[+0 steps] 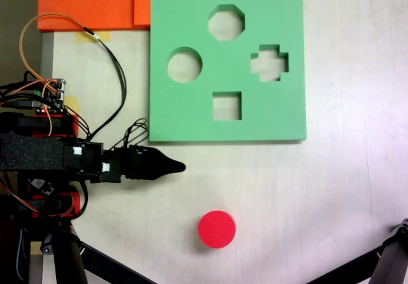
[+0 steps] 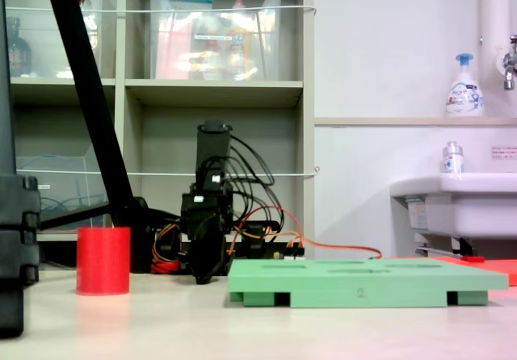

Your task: Put the cylinder block into the corresponding hole

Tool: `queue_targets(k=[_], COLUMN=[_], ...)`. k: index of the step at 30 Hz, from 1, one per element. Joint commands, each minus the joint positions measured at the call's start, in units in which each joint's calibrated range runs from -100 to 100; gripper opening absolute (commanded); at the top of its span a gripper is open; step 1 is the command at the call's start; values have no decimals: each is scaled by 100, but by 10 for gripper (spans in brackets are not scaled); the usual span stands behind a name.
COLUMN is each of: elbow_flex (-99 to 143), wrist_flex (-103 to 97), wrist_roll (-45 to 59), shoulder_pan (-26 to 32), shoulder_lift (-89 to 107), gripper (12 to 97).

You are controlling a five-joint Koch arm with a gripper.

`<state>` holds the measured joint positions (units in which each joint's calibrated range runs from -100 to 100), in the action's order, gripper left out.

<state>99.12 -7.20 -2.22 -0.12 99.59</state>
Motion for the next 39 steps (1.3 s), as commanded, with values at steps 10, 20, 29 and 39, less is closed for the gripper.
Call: queue_targets(k=[10,20,29,39], elbow_flex=[88,88,88,88], wrist_flex=[541,541,513,522], wrist_roll=[5,5,5,-186], shoulder_pan=[0,0,24,-54], shoulder_lift=[41,41,41,41], gripper=[493,493,493,493])
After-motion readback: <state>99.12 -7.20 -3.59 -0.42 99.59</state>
